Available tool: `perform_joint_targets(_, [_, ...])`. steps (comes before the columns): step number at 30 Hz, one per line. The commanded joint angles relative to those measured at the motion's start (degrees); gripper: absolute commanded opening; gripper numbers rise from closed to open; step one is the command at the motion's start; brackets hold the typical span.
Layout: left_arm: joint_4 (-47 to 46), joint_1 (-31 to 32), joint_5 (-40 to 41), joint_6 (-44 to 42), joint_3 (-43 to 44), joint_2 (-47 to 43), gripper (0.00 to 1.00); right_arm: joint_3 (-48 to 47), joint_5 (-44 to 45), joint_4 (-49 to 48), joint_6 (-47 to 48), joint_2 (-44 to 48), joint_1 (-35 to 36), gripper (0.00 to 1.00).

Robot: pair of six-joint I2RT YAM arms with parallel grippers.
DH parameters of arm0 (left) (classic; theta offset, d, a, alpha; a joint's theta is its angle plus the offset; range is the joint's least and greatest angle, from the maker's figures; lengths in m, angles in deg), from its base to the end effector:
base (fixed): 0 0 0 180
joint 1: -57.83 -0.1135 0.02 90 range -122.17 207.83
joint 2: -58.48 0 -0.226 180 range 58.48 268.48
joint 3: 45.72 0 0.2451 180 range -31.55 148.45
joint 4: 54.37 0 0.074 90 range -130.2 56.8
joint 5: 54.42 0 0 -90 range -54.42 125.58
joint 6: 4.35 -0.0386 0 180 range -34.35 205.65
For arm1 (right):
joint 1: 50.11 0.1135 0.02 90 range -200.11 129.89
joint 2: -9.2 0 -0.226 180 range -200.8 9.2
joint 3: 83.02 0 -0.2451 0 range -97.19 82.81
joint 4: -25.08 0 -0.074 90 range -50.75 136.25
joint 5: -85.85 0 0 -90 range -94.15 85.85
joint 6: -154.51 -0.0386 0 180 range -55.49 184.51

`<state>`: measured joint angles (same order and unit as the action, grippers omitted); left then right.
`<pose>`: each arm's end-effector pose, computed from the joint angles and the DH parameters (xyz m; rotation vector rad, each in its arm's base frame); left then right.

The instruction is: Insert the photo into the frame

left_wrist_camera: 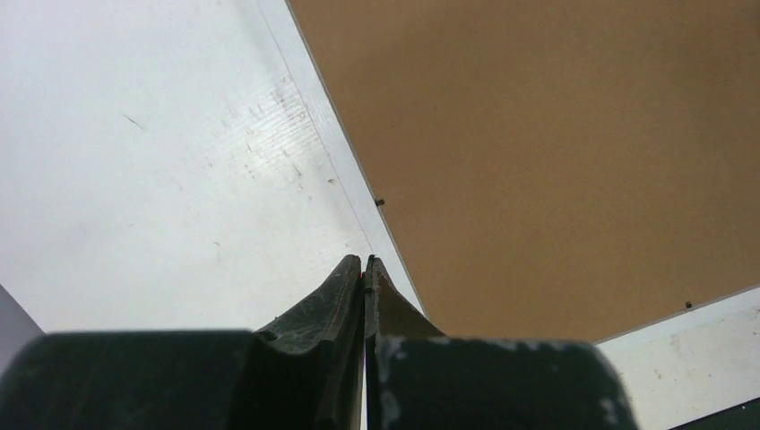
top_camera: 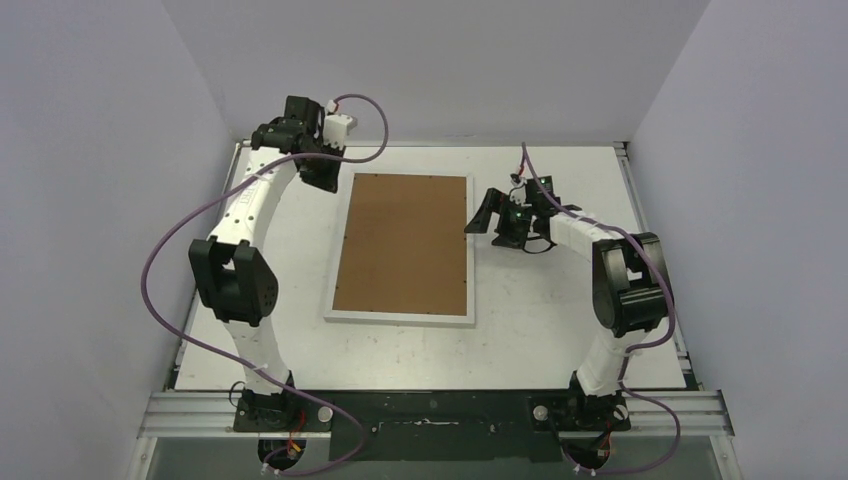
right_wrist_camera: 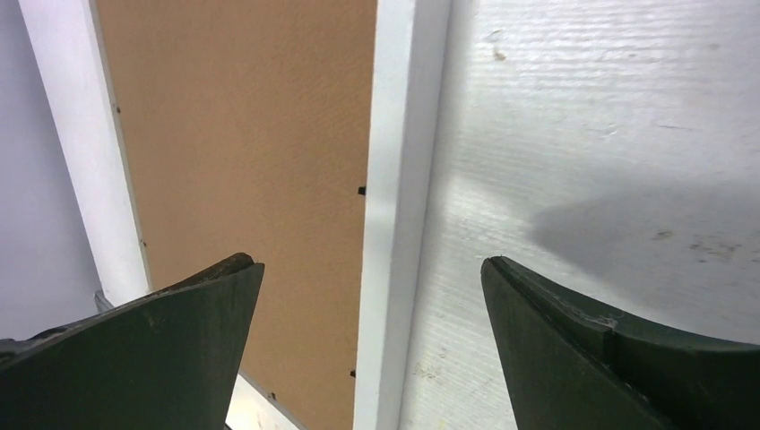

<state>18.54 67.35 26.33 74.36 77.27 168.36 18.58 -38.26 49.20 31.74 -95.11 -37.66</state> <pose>0.3855 -0.0709 0.2847 0.5265 2.5524 -0.1999 0.3512 0.0997 0.1442 0.1676 2.5274 1.0649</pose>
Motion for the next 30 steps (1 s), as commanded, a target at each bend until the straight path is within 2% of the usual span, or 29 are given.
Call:
perform_joint_targets(1, [7.2, 1.1, -0.3, -1.3, 2.2, 0.1, 0.00, -2.1, 2.3, 0.2, 1.5, 3.3, -0.4, 1.00])
perform_joint_targets(6, [-0.8, 0.4, -3.0, 0.8, -14.6, -2.7, 0.27, -1.6, 9.0, 2.7, 2.8, 2.5, 1.6, 1.00])
perform_joint_targets(12, [-6.4, -0.1, -2.0, 2.0, -22.9, -3.9, 0.41, -1.6, 13.2, 3.8, 3.6, 2.5, 5.9, 0.97])
perform_joint_targets(20, [-10.2, -1.4, -2.7, 1.9, -26.5, -2.2, 0.44, -1.0, 13.5, 4.1, 2.4, 5.0, 7.3, 0.91])
perform_joint_targets(23, [-11.7, -2.6, -4.2, 1.3, -27.3, -0.6, 0.50, -0.9, 13.5, 4.7, 2.1, 6.6, 7.3, 0.91])
perform_joint_targets(28, [-14.7, -4.4, -6.3, 1.2, -27.4, 1.5, 0.52, -1.0, 13.6, 6.0, 1.9, 8.6, 7.3, 0.90])
perform_joint_targets(30, [-16.1, -4.7, -7.0, 1.2, -28.3, 1.4, 0.59, -0.9, 13.7, 6.3, 1.8, 9.1, 7.3, 0.90])
